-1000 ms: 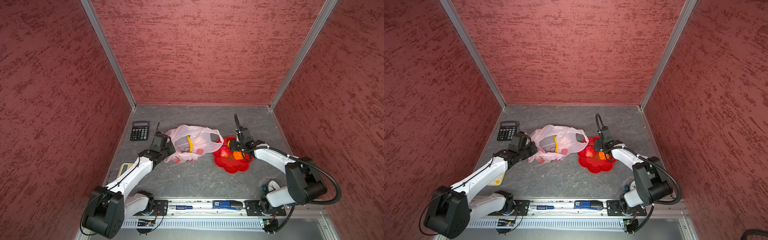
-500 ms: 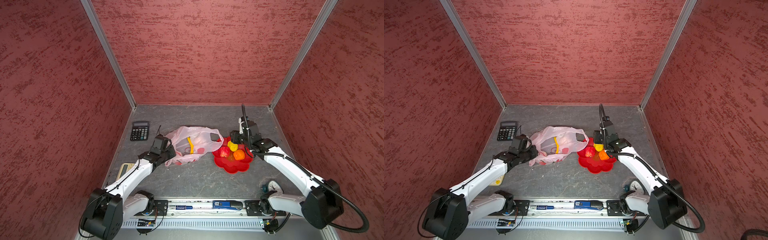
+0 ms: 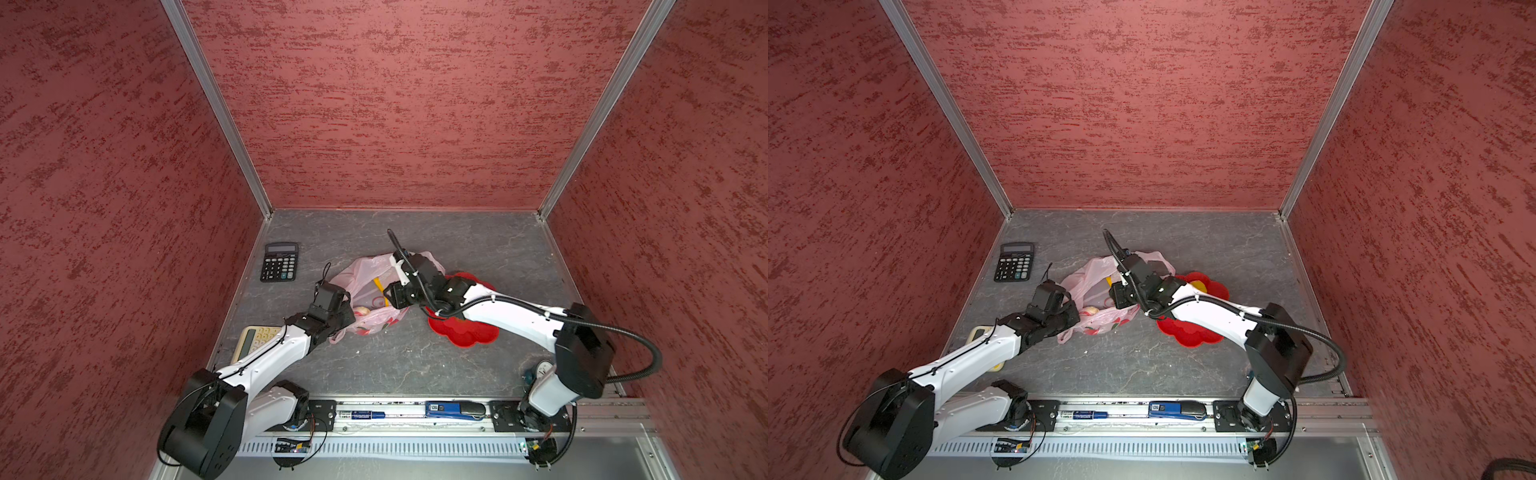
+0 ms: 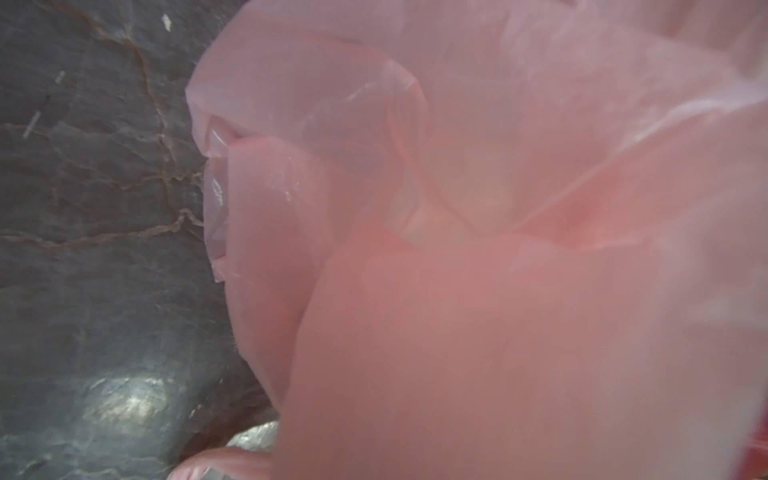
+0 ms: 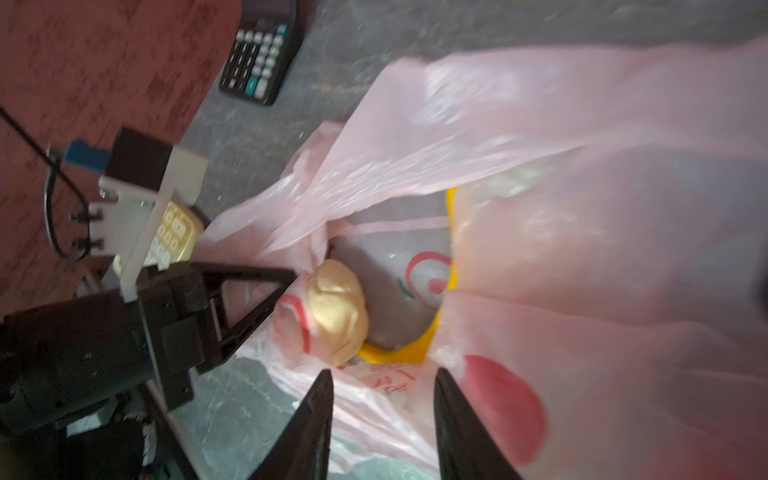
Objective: Take the fake fruits out of the plastic bag
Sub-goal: 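Move the right gripper back into the bag mouth toward the pale pear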
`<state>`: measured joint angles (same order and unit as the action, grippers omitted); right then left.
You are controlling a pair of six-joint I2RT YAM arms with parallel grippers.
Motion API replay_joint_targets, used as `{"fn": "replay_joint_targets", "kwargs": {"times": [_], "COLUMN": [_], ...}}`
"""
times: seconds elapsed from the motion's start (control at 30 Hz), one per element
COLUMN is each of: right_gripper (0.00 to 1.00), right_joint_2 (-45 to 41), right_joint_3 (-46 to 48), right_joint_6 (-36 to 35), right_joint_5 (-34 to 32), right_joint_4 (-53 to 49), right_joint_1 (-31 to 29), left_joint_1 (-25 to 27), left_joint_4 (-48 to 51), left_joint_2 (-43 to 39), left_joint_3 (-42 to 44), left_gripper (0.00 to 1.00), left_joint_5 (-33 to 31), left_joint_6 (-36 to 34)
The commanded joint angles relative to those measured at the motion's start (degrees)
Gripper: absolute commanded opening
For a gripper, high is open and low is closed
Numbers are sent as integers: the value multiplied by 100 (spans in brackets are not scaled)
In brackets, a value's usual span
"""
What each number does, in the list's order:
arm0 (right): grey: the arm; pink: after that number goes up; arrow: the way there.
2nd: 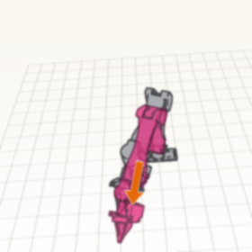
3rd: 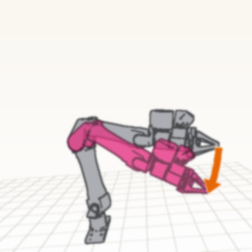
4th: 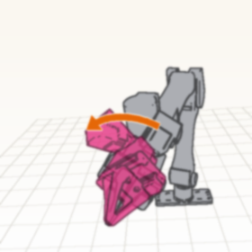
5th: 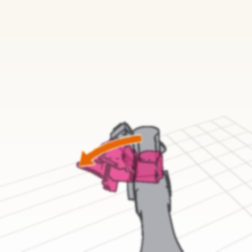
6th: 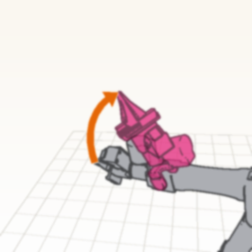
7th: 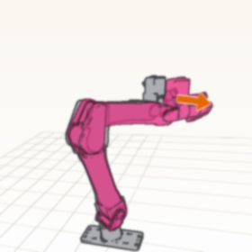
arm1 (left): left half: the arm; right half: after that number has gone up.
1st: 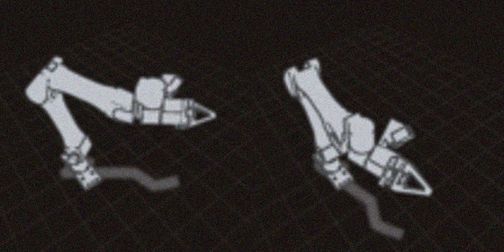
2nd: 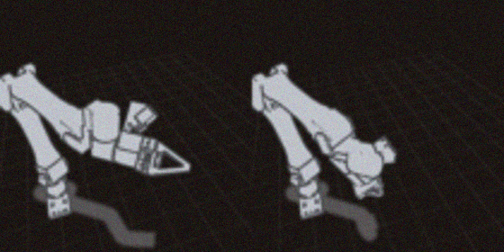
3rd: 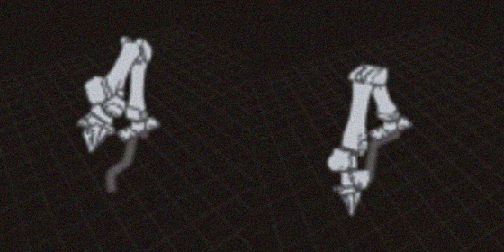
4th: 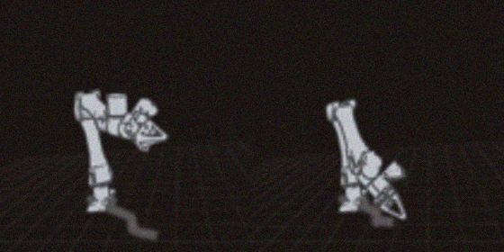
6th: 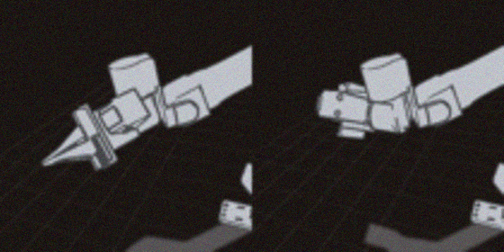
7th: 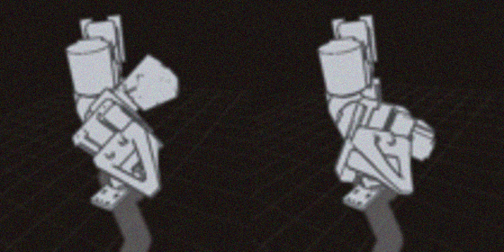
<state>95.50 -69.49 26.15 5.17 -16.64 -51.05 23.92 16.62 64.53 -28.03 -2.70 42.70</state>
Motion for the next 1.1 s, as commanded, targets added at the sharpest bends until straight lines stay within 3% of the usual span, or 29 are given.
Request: {"fn": "replay_joint_targets", "kwargs": {"times": [0.0, 0.57, 1.07], "right_gripper": [41, 35, 29], "right_joint_2": [308, 1346, 1845], "right_joint_3": [-417, -443, -511], "right_joint_6": [10, -276, -261], "right_joint_5": [508, 1559, 1673], "right_joint_4": [87, -438, -344], "right_joint_1": [-217, -358, -357], "left_joint_1": [55, 216, 485], "left_joint_4": [-174, -463, -210], "left_joint_2": [-11, -362, -462], "left_joint_3": [76, 346, 562], "left_gripper": [0, 0, 3], "left_joint_5": [-266, -319, -319], "left_joint_6": [200, 542, 778]}}
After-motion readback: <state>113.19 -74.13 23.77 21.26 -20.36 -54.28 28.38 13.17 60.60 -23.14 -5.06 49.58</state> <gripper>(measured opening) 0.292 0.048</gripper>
